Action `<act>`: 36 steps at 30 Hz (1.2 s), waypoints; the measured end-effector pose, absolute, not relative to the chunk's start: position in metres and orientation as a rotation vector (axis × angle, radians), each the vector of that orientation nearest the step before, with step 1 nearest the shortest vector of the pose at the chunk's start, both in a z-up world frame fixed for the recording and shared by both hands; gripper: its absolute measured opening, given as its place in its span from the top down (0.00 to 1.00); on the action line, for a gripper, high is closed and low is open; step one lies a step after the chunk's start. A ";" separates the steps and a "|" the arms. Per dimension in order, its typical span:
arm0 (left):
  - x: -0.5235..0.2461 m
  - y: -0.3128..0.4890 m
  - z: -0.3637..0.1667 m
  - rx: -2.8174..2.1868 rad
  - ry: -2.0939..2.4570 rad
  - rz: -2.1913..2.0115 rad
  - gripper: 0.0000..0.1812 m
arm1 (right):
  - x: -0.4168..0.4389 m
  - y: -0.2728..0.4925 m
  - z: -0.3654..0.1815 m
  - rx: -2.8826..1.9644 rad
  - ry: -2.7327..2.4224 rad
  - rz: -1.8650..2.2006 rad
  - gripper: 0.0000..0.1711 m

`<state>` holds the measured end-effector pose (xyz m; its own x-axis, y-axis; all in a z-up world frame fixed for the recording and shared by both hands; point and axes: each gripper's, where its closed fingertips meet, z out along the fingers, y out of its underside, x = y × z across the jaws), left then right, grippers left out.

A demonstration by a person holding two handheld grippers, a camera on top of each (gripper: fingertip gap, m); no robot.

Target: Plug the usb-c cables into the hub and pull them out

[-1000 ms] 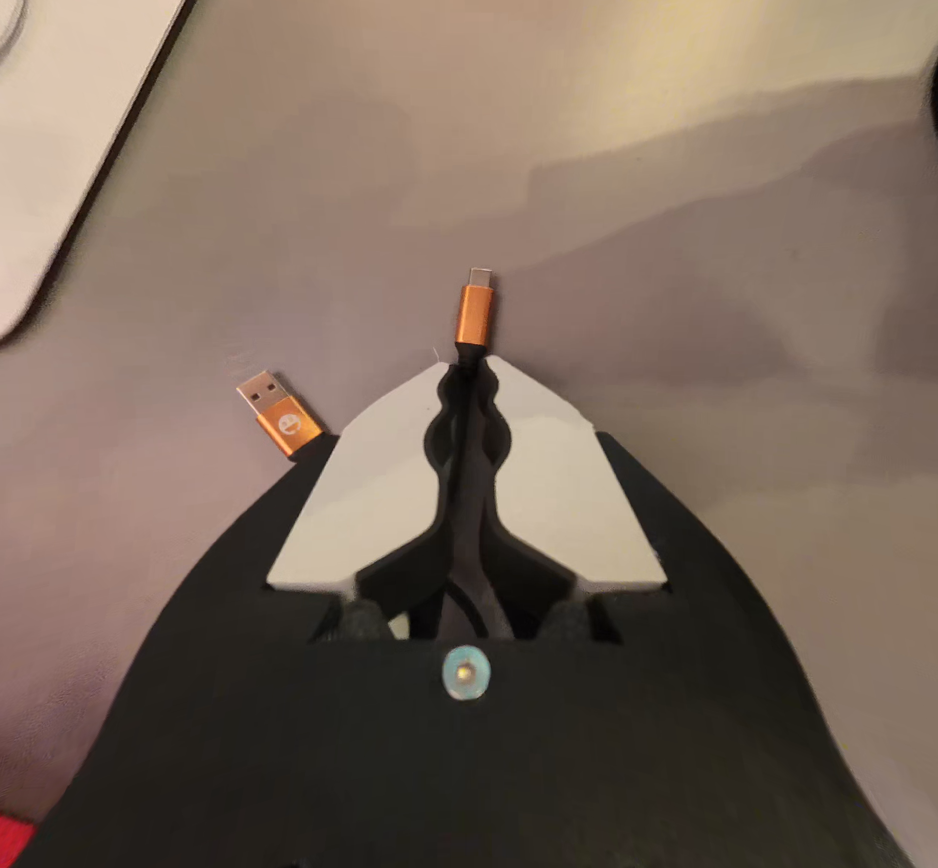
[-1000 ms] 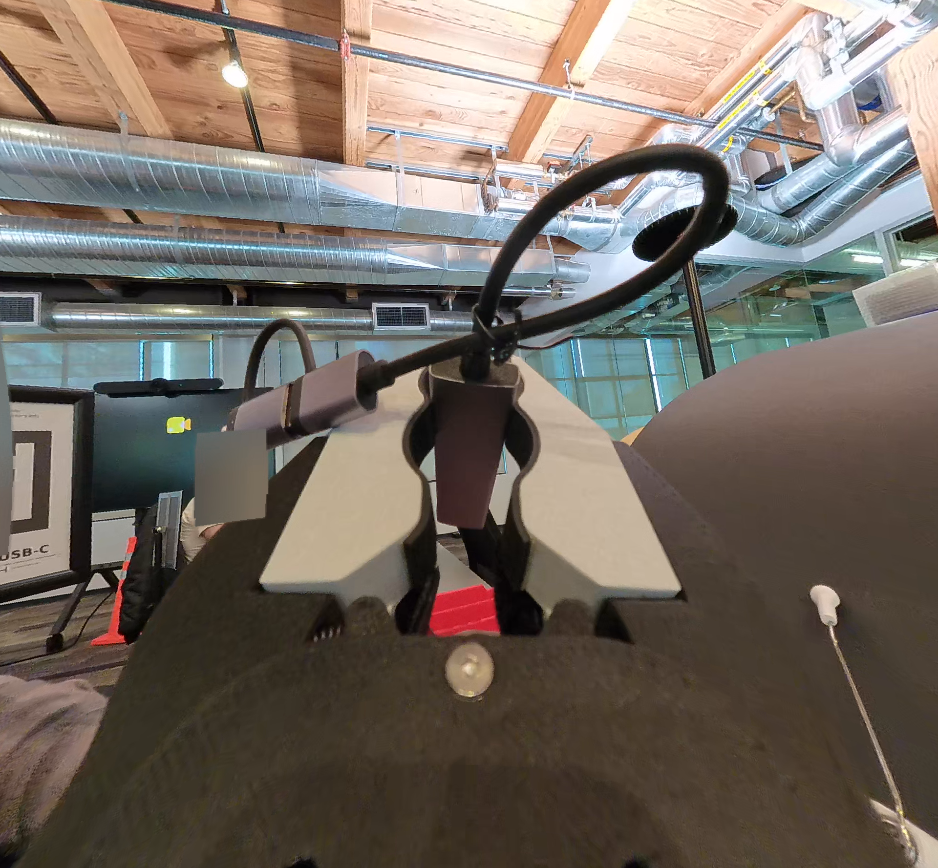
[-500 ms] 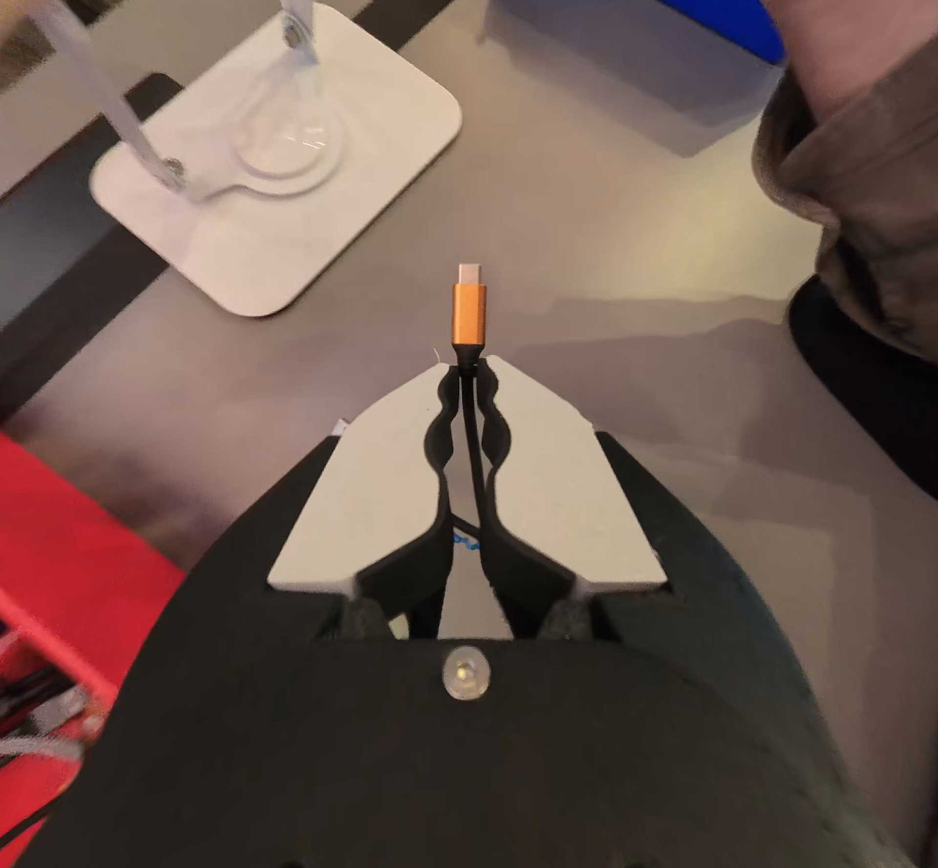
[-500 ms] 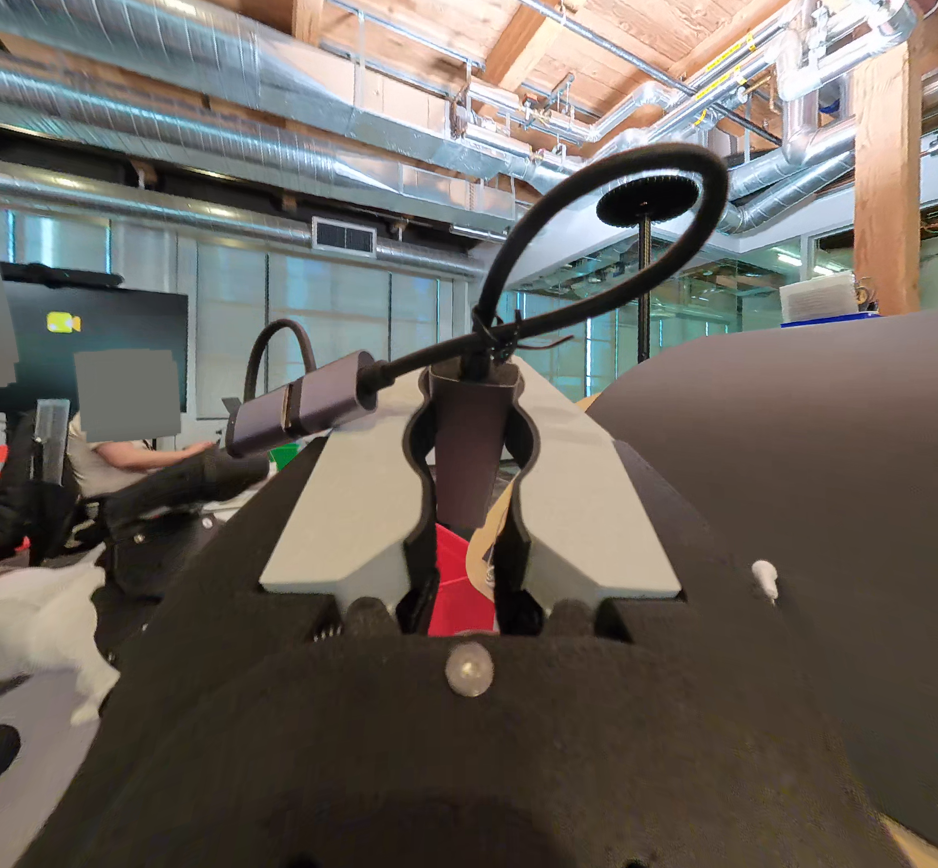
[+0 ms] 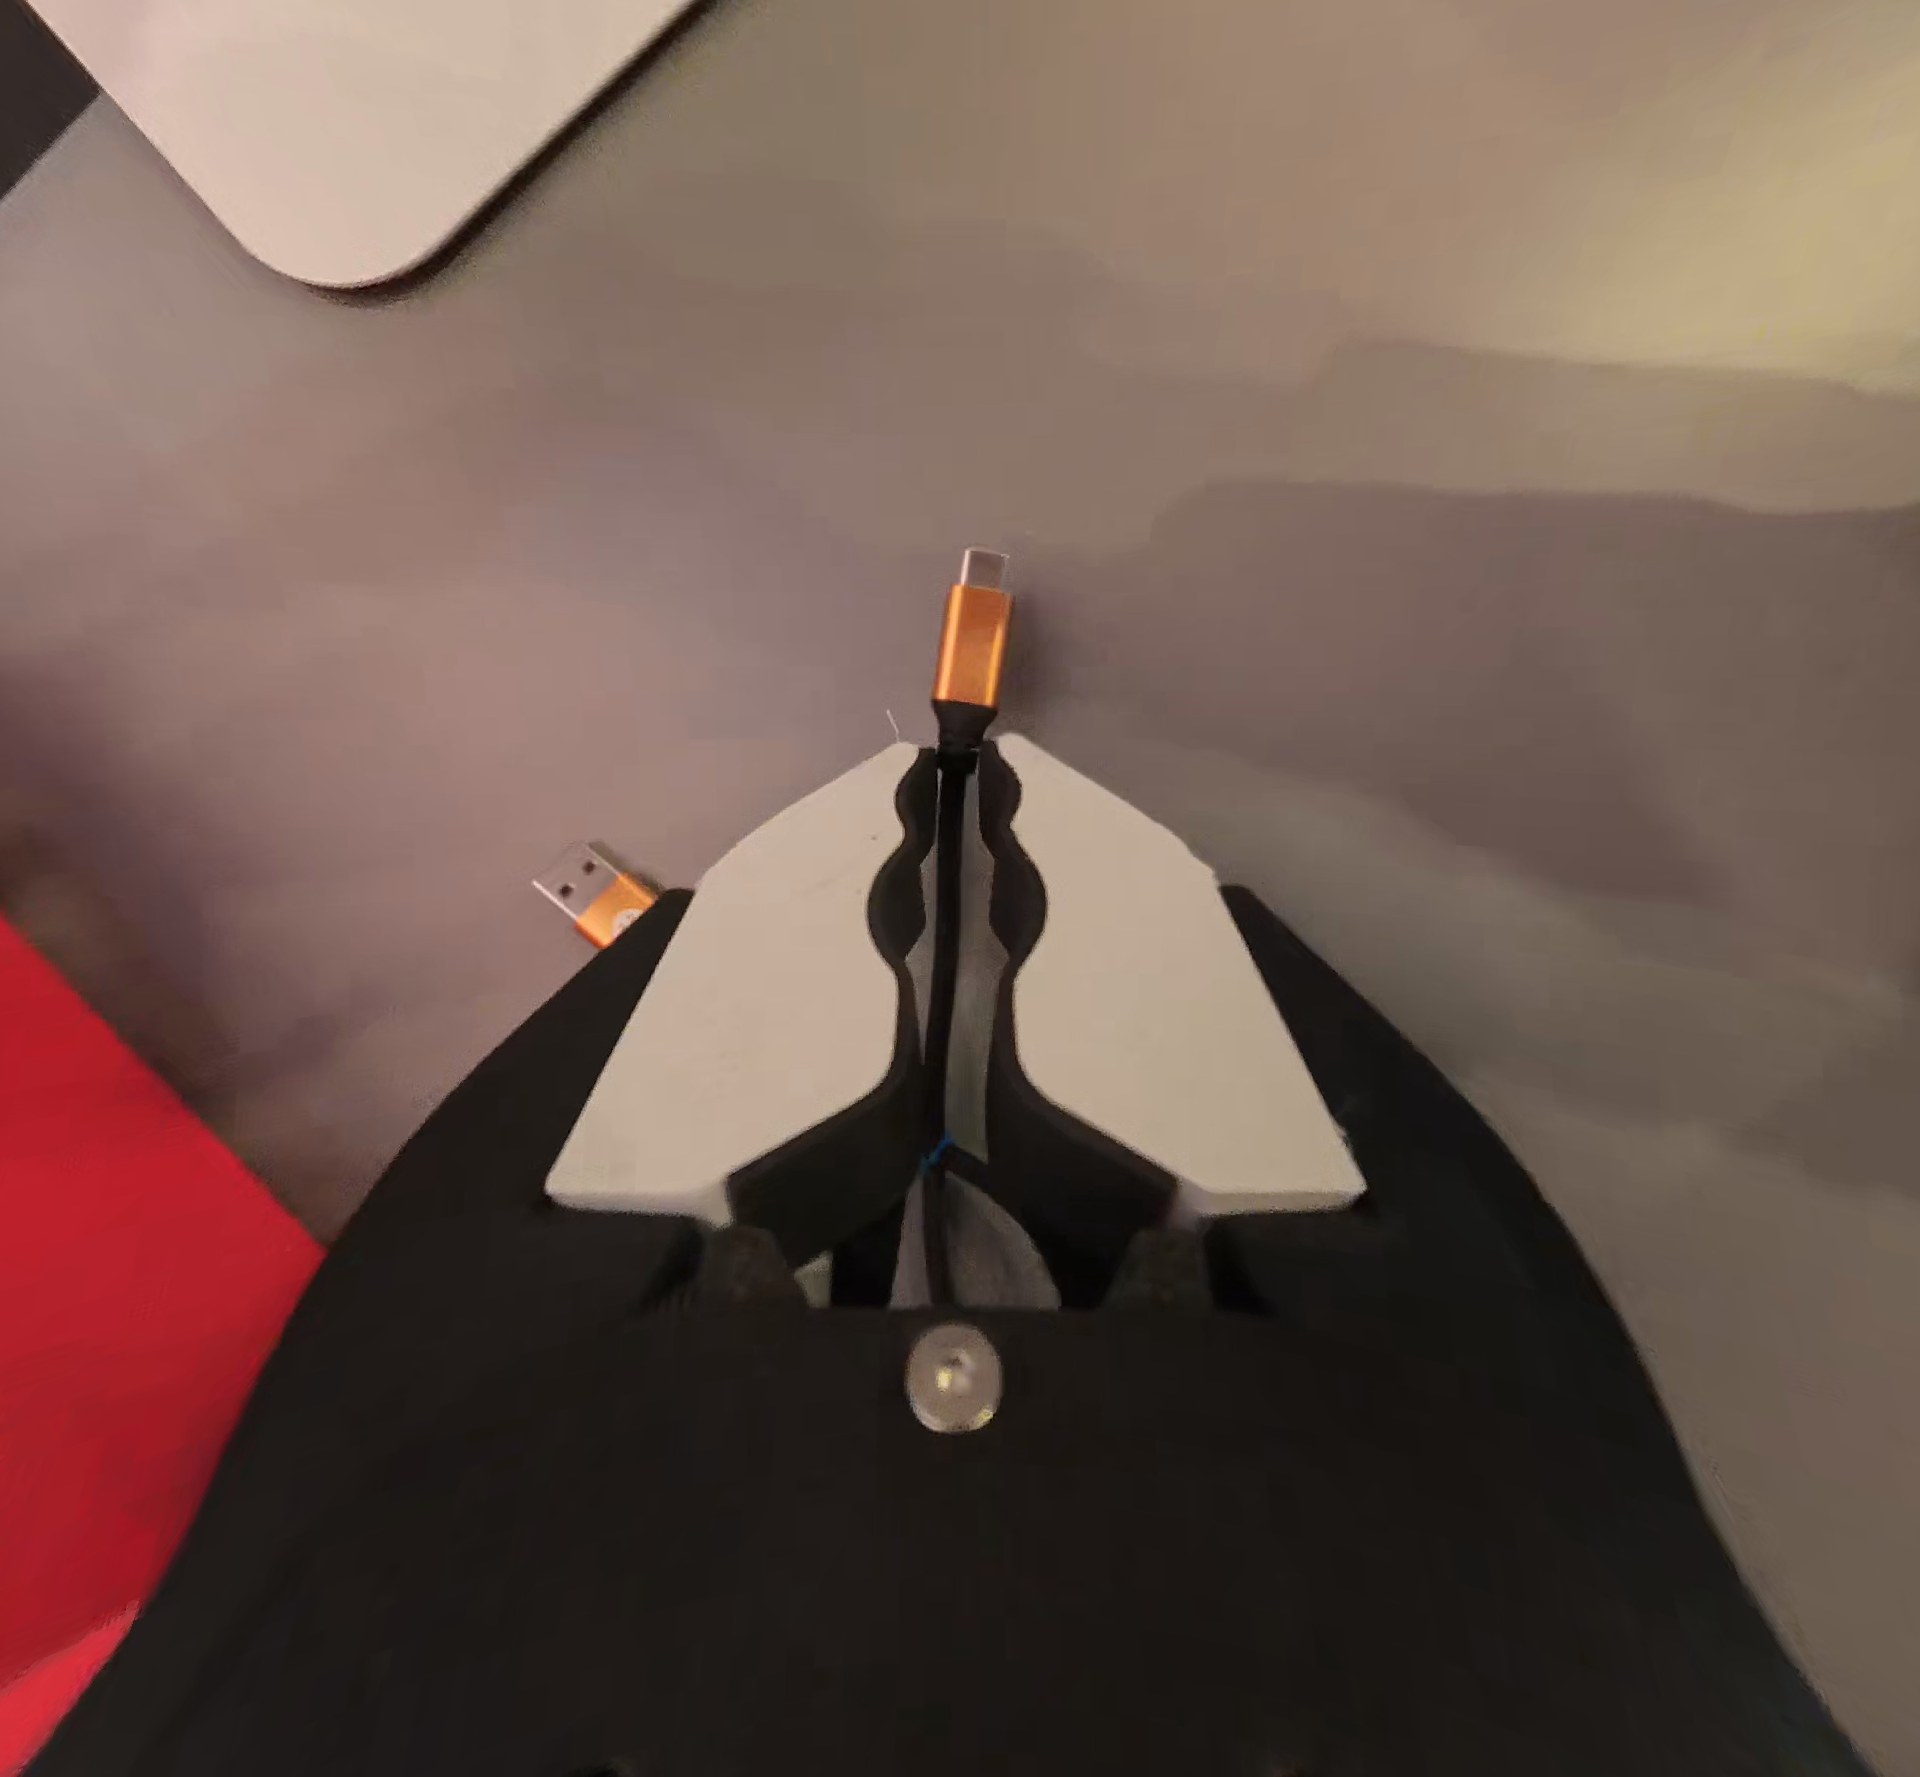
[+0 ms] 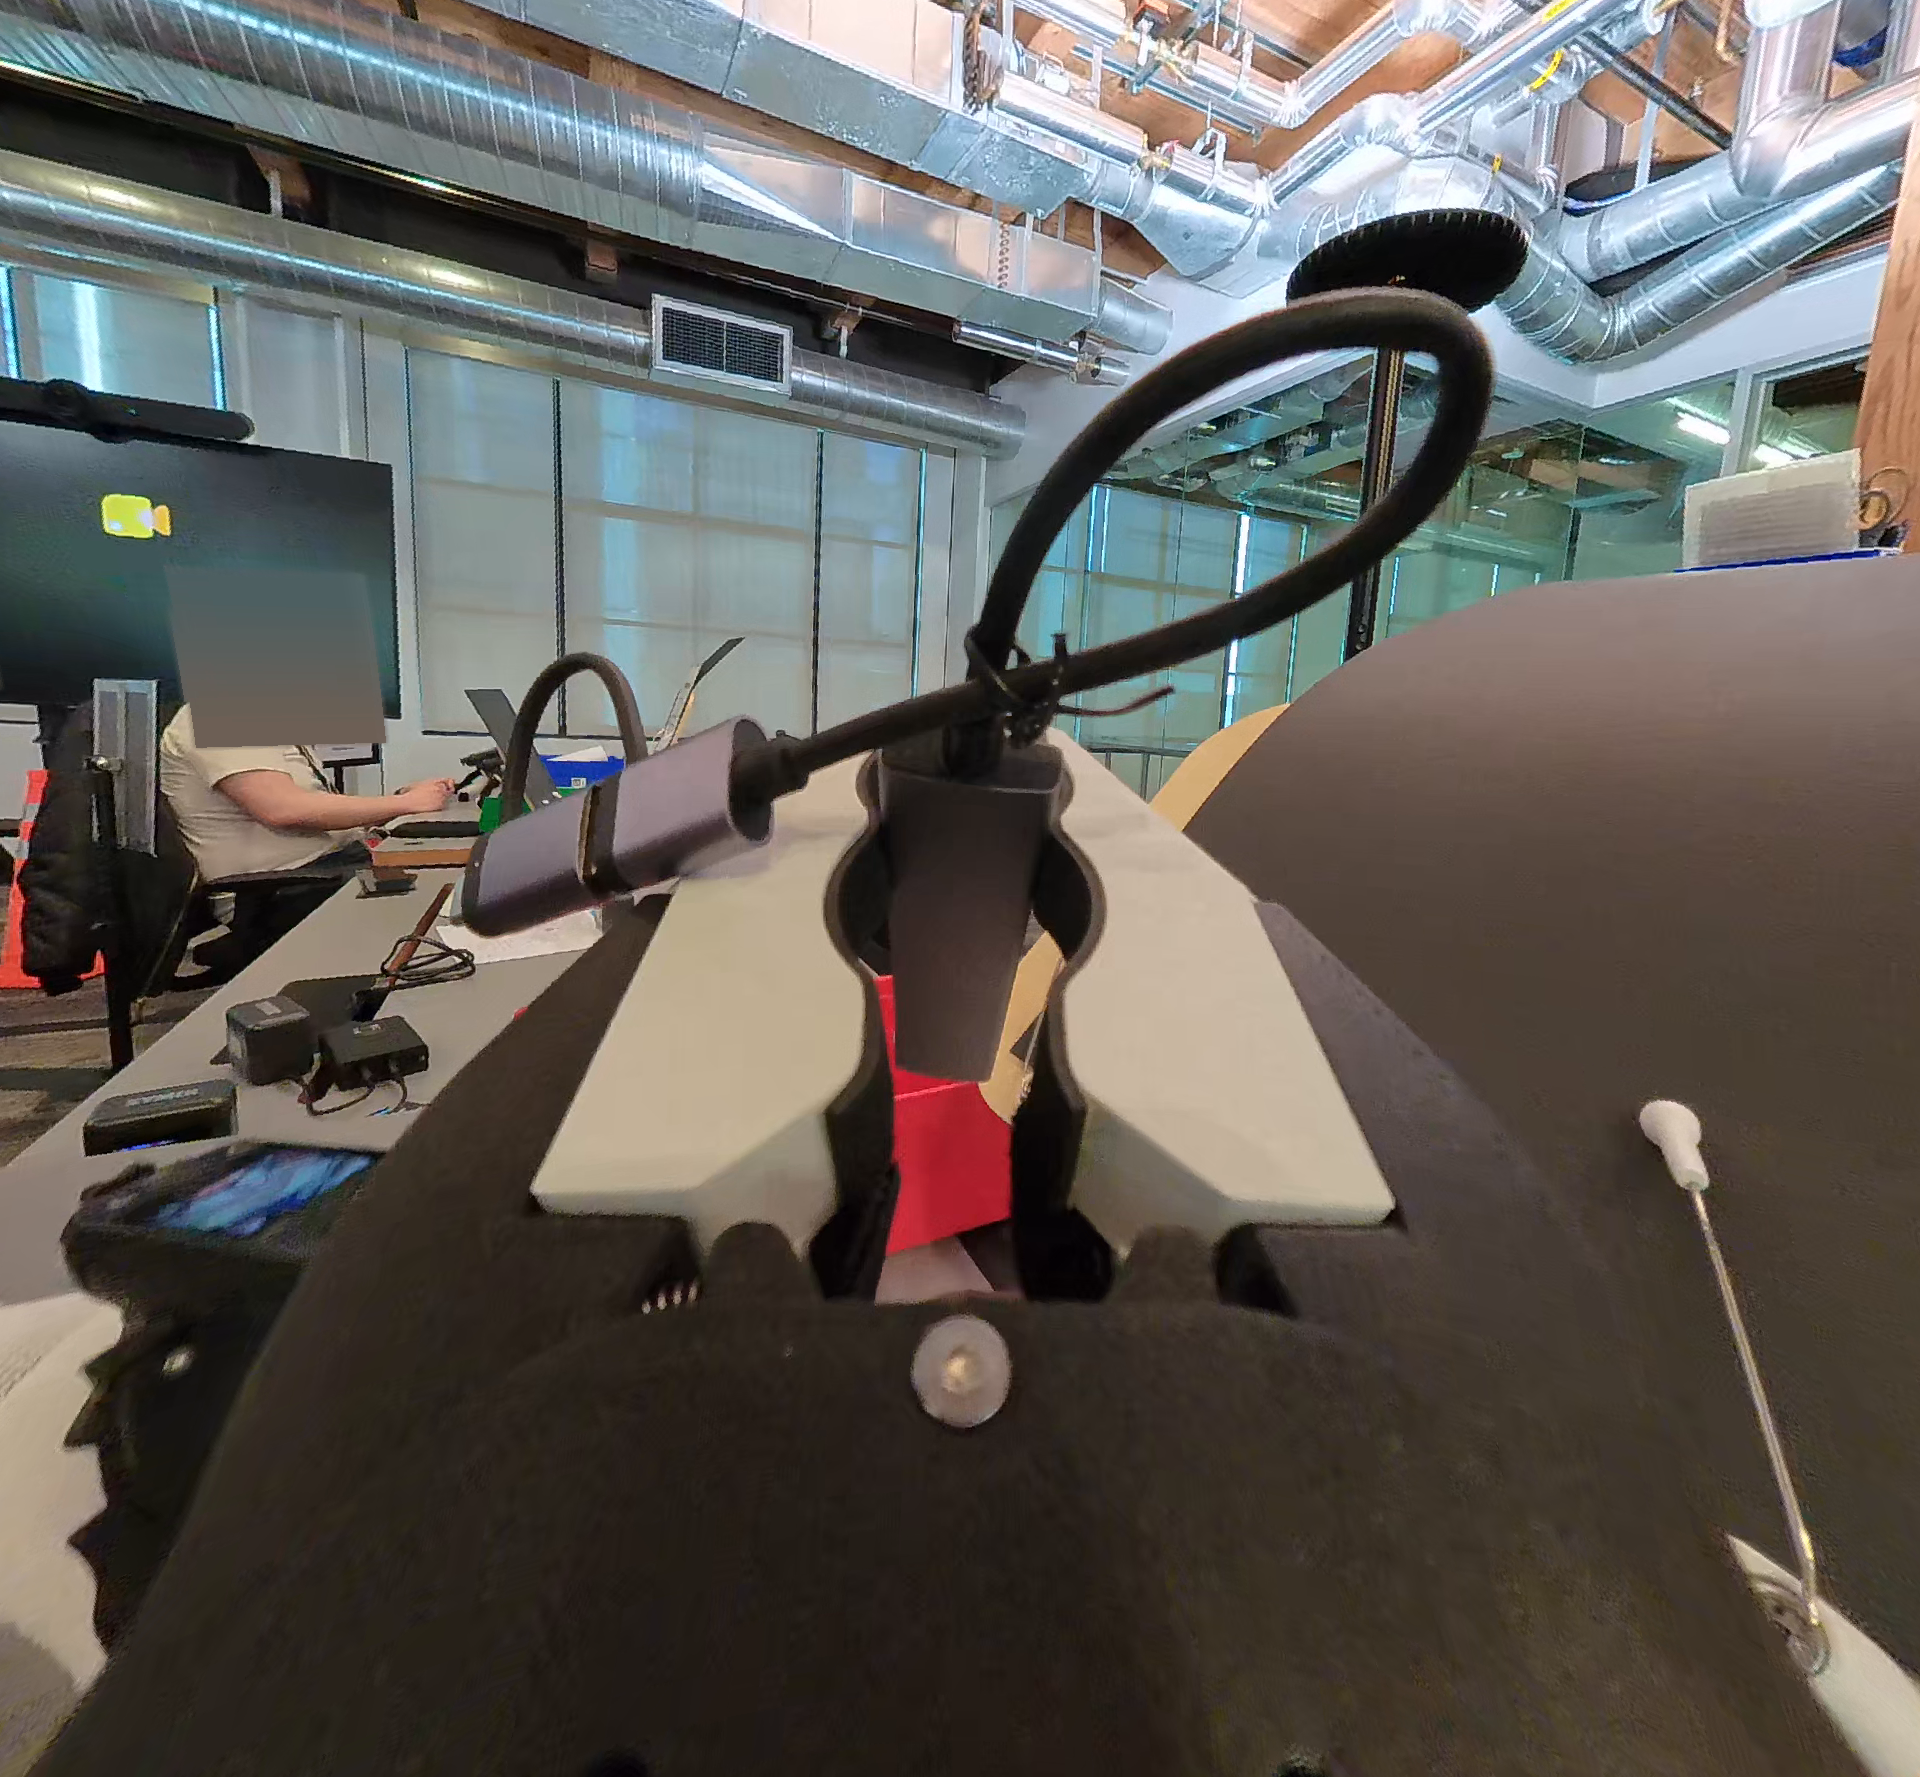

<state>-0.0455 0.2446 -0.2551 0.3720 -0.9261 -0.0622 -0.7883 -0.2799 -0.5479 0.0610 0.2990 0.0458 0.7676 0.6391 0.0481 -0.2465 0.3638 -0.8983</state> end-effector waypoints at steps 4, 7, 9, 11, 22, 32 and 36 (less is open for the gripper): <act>-0.045 0.239 -0.263 -2.032 1.590 -0.295 0.83 | 0.066 0.299 0.046 -1.055 -0.417 0.584 0.88; -0.044 0.240 -0.256 -1.917 1.674 -0.257 0.79 | 0.069 0.299 0.046 -1.049 -0.405 0.592 0.88; -0.043 0.247 -0.253 -1.894 1.683 -0.284 0.80 | 0.069 0.299 0.047 -1.042 -0.399 0.606 0.88; -0.041 0.250 -0.255 -1.882 1.706 -0.344 0.82 | 0.069 0.299 0.047 -1.042 -0.401 0.608 0.88; -0.033 0.262 -0.266 -1.699 1.750 -0.376 0.93 | 0.071 0.299 0.047 -1.022 -0.382 0.647 0.88; -0.038 0.272 -0.217 -1.813 1.493 -0.487 0.94 | 0.071 0.302 0.043 -1.022 -0.379 0.614 0.88; -0.039 0.271 -0.156 -1.834 1.412 -0.595 0.93 | 0.067 0.303 0.042 -1.017 -0.387 0.550 0.88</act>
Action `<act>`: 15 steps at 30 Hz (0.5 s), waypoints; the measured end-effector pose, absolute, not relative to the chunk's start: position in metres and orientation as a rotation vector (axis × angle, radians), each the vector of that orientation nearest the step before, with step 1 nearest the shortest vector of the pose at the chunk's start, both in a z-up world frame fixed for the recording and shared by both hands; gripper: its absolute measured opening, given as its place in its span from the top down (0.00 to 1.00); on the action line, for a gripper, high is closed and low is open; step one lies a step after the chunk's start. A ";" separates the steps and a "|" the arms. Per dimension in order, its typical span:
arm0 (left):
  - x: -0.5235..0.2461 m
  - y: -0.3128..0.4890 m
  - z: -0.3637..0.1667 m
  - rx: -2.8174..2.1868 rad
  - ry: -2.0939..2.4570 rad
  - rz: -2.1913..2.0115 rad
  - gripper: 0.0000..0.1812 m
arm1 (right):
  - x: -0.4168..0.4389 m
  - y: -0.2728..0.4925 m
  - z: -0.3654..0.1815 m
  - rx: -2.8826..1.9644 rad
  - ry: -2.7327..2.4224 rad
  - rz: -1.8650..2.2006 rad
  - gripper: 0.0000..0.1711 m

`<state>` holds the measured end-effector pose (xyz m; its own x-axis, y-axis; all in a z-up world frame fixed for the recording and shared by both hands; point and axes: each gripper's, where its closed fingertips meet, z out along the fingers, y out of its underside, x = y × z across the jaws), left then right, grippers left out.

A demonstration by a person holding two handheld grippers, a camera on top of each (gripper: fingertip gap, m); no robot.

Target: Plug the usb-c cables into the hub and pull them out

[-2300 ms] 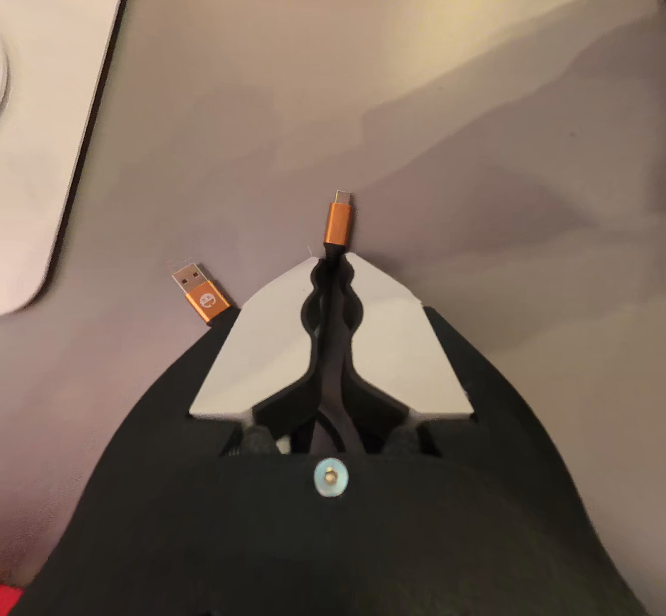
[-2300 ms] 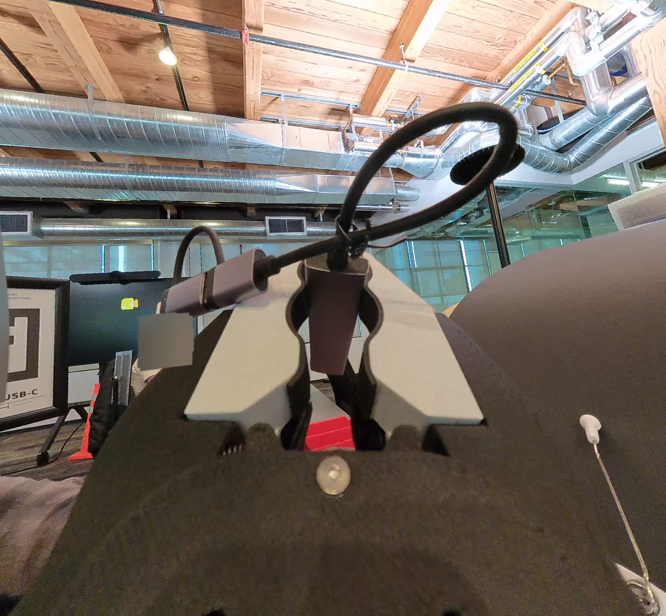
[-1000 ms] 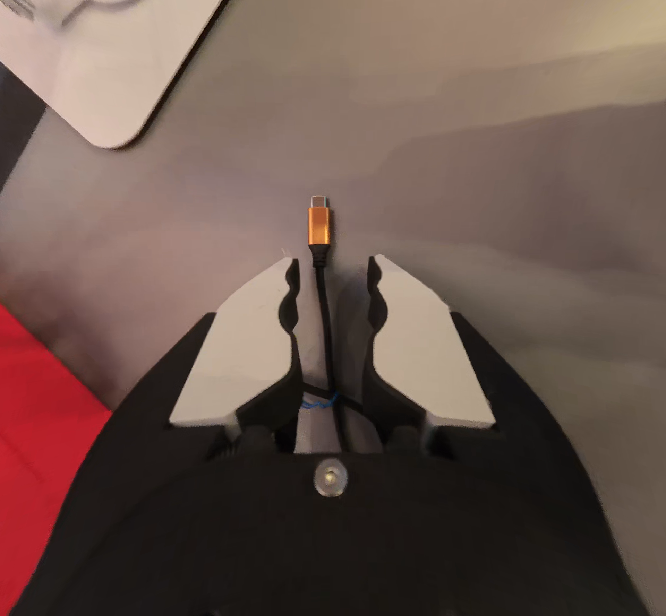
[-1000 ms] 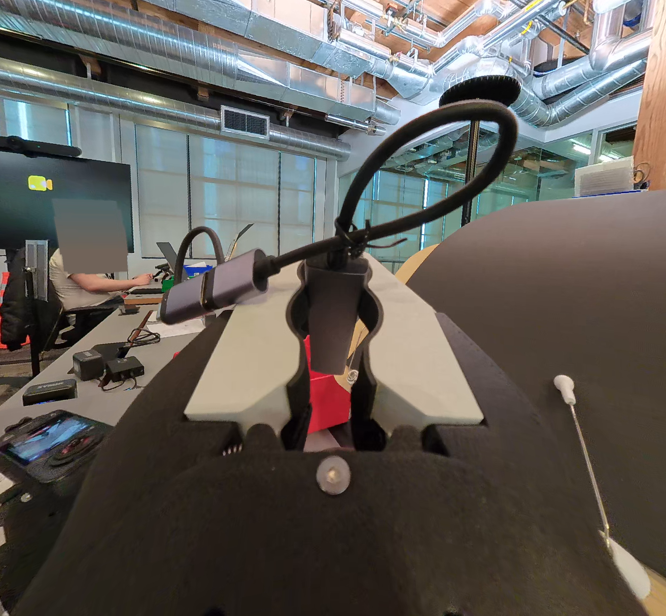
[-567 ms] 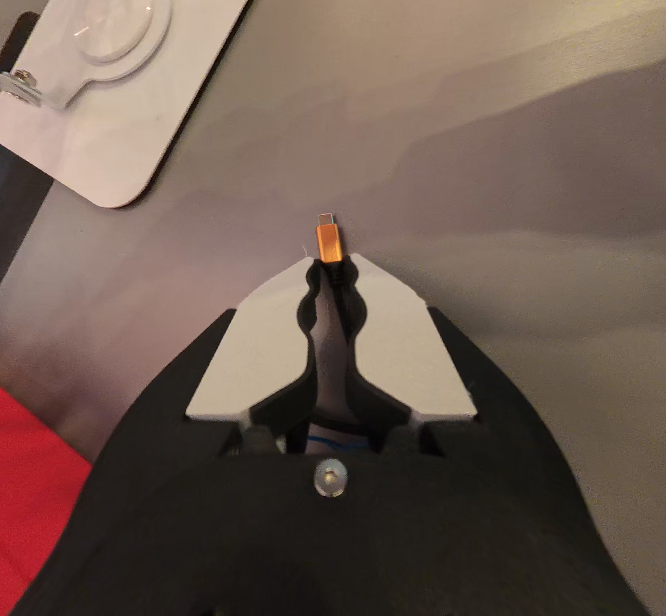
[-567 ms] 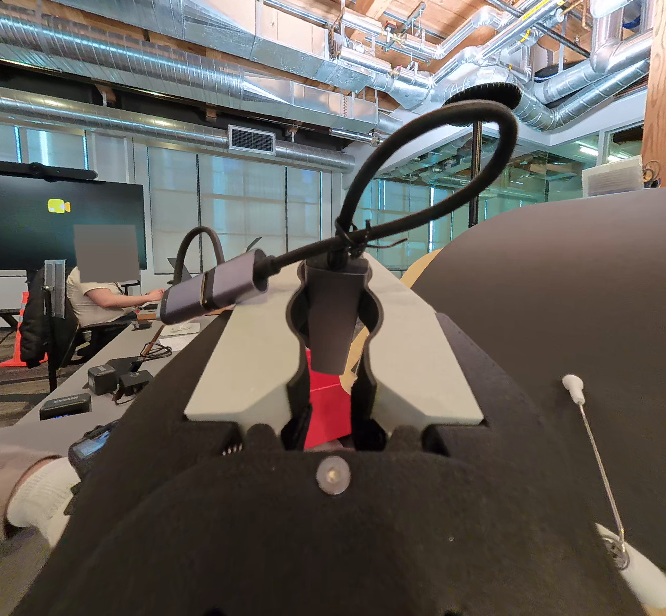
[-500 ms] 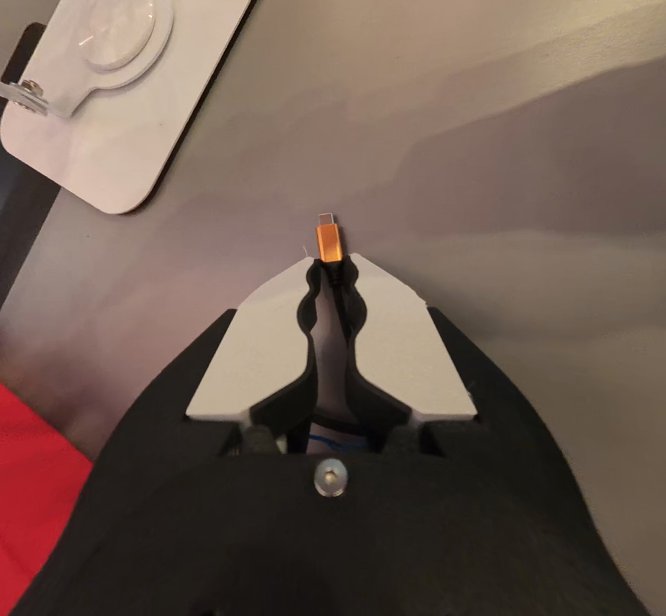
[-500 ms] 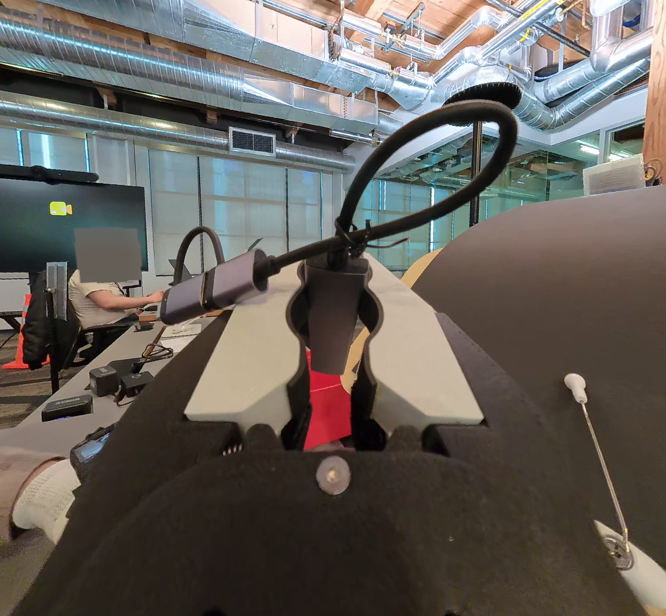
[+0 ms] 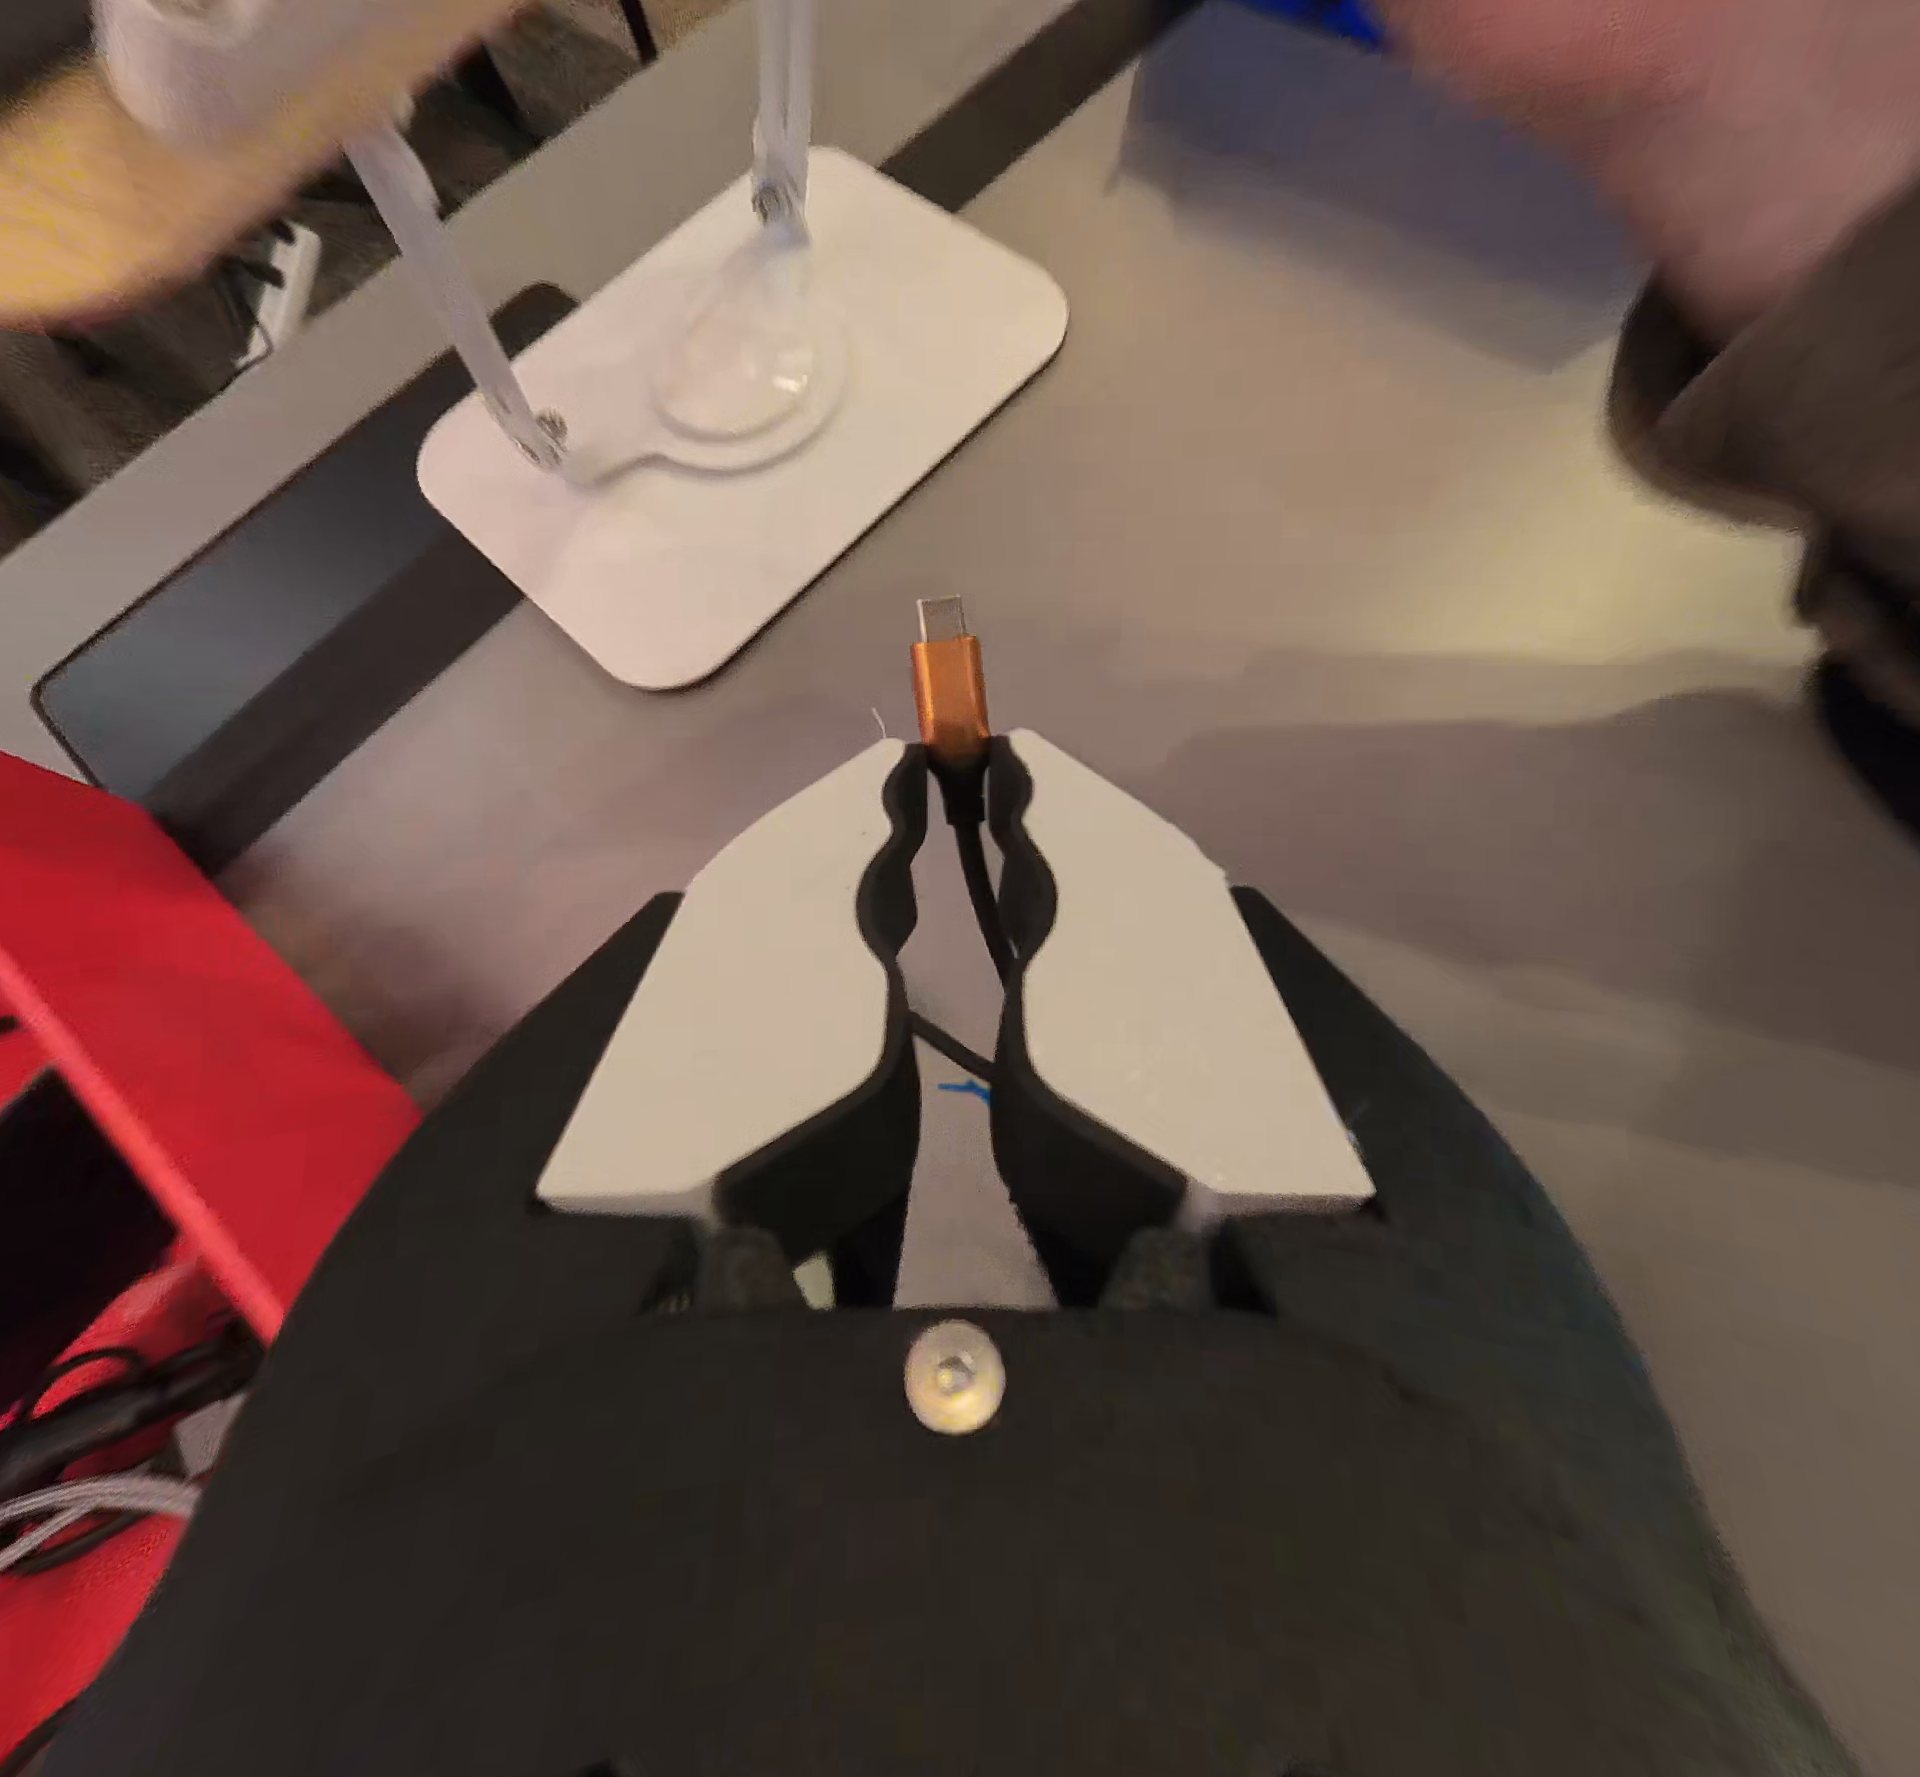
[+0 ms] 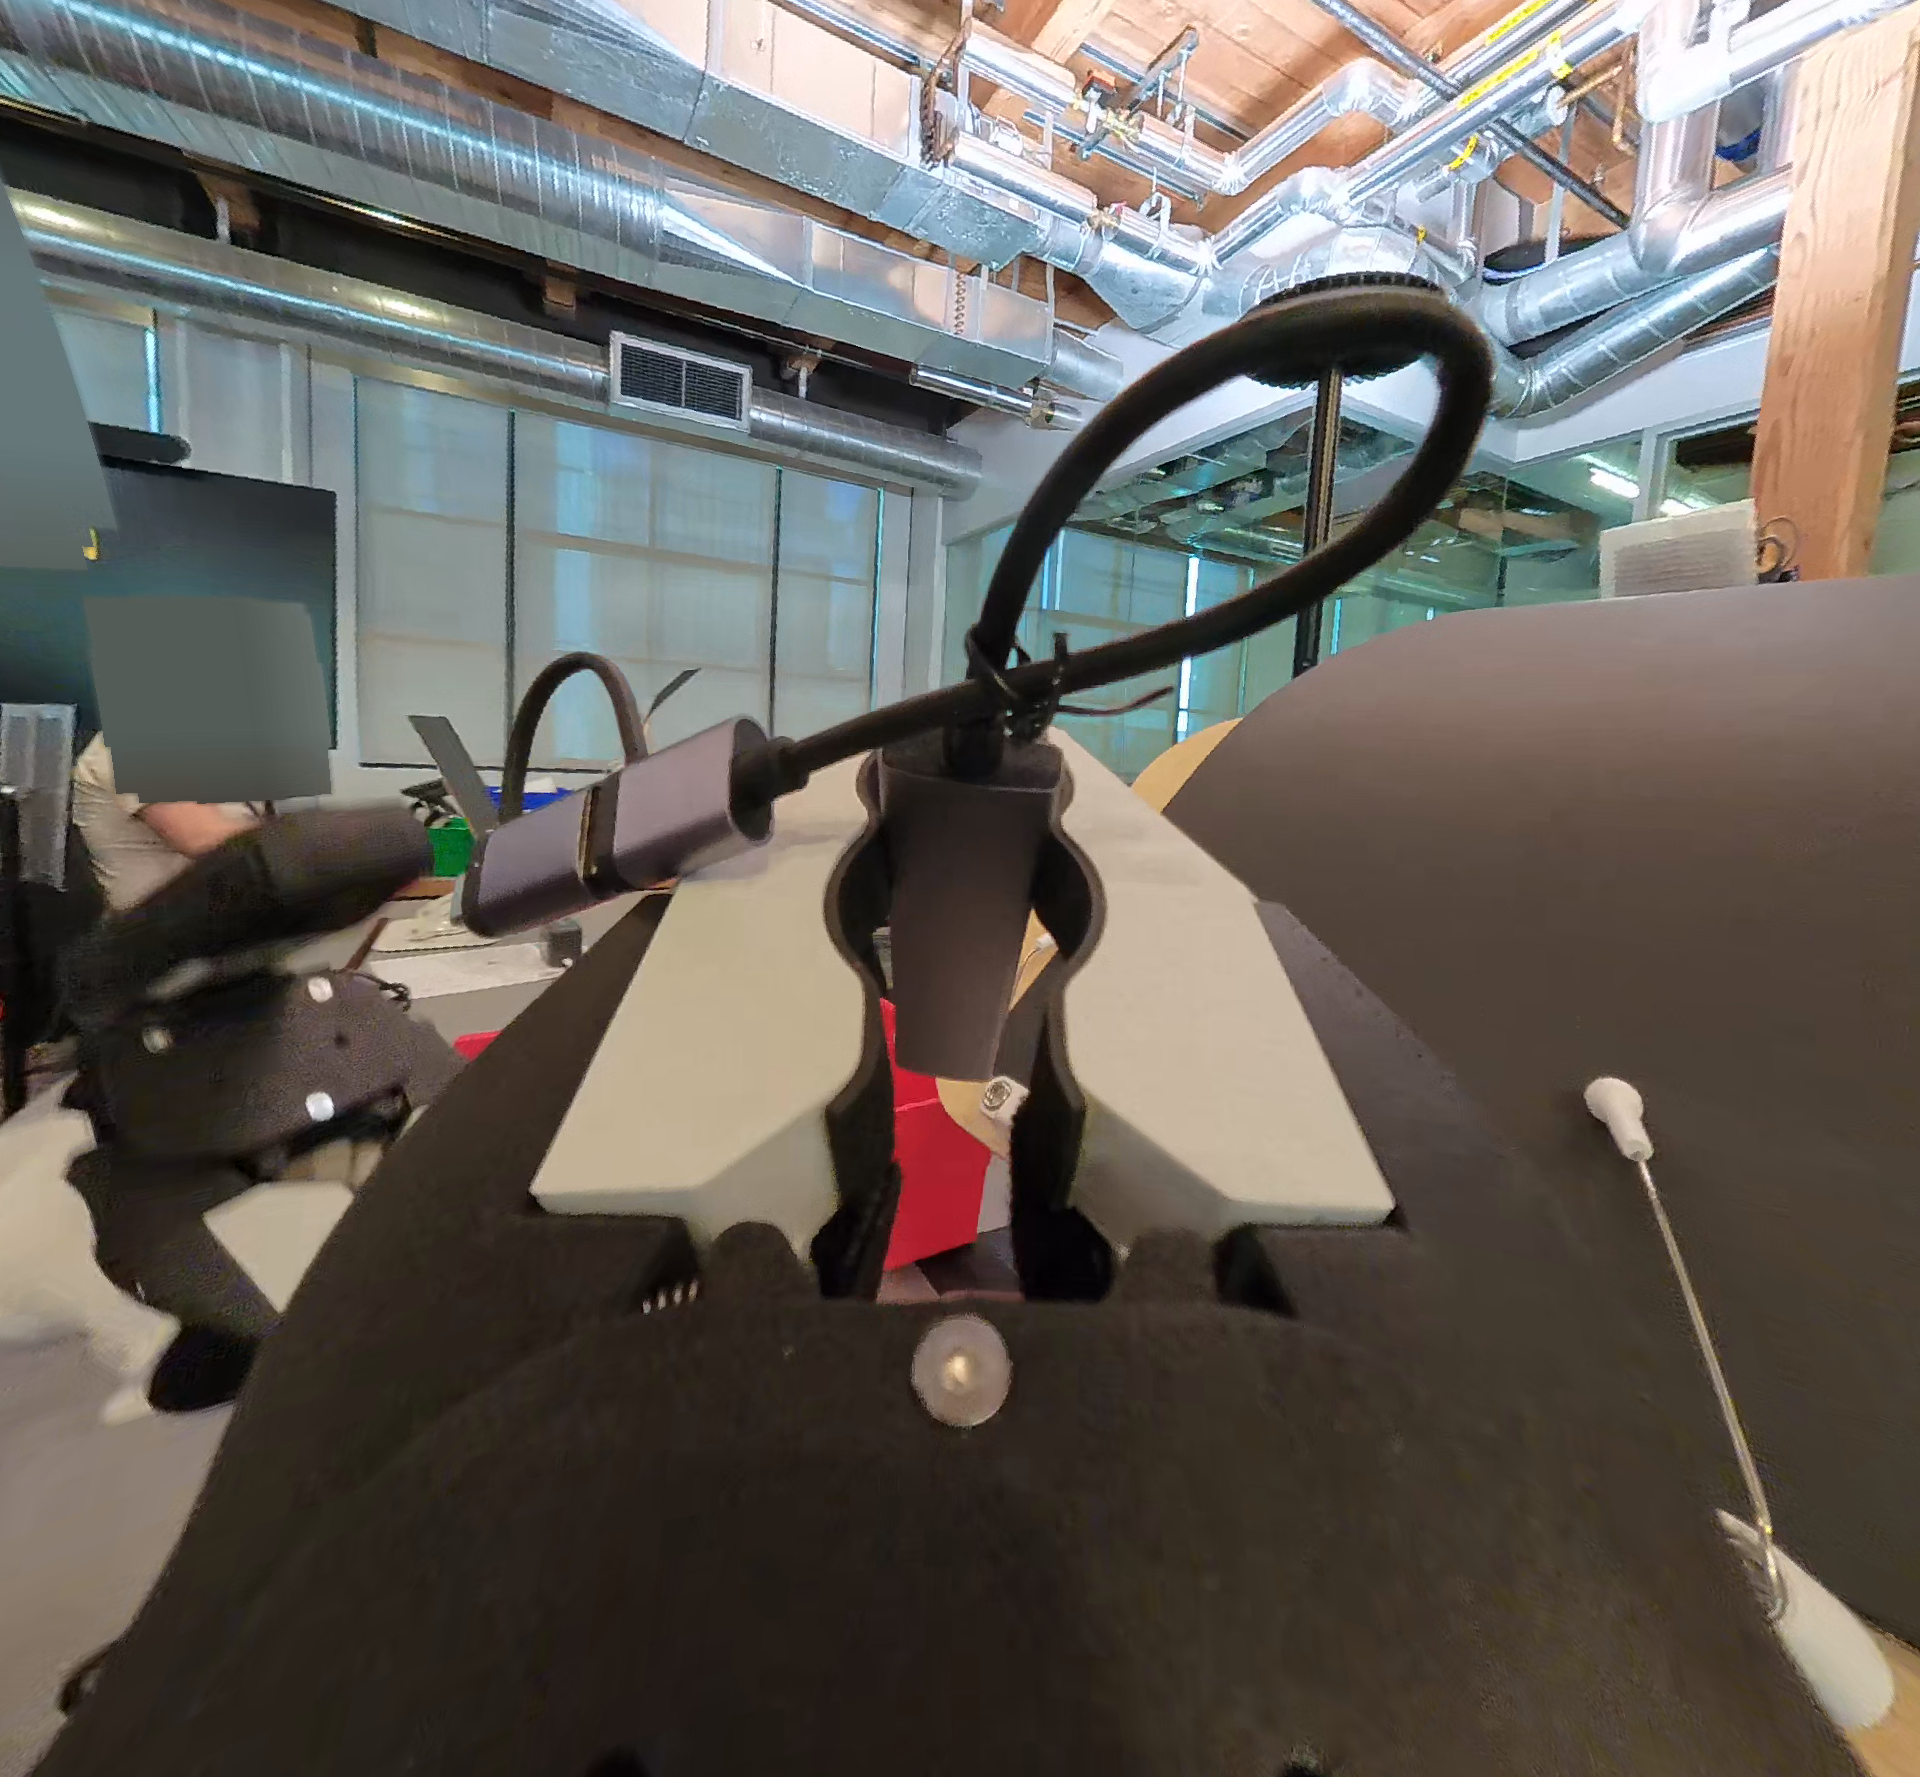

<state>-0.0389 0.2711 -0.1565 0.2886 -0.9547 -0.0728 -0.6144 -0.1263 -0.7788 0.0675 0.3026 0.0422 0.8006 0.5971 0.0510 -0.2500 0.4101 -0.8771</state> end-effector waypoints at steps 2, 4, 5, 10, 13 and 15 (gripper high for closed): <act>-0.039 0.271 -0.131 -1.835 1.397 -0.619 0.93 | 0.063 0.303 0.042 -1.015 -0.386 0.548 0.88; -0.039 0.270 -0.111 -1.824 1.392 -0.644 0.93 | 0.056 0.304 0.040 -1.020 -0.403 0.565 0.88; -0.038 0.270 -0.104 -1.818 1.389 -0.657 0.94 | 0.053 0.305 0.038 -1.025 -0.407 0.576 0.88; -0.039 0.258 -0.132 -1.893 1.441 -0.729 0.94 | 0.039 0.309 0.028 -1.051 -0.448 0.616 0.88; -0.042 0.255 -0.147 -1.929 1.402 -0.871 0.94 | 0.027 0.309 0.018 -1.075 -0.529 0.631 0.88; -0.045 0.253 -0.142 -1.928 1.346 -1.013 0.94 | 0.016 0.307 0.008 -1.091 -0.611 0.655 0.88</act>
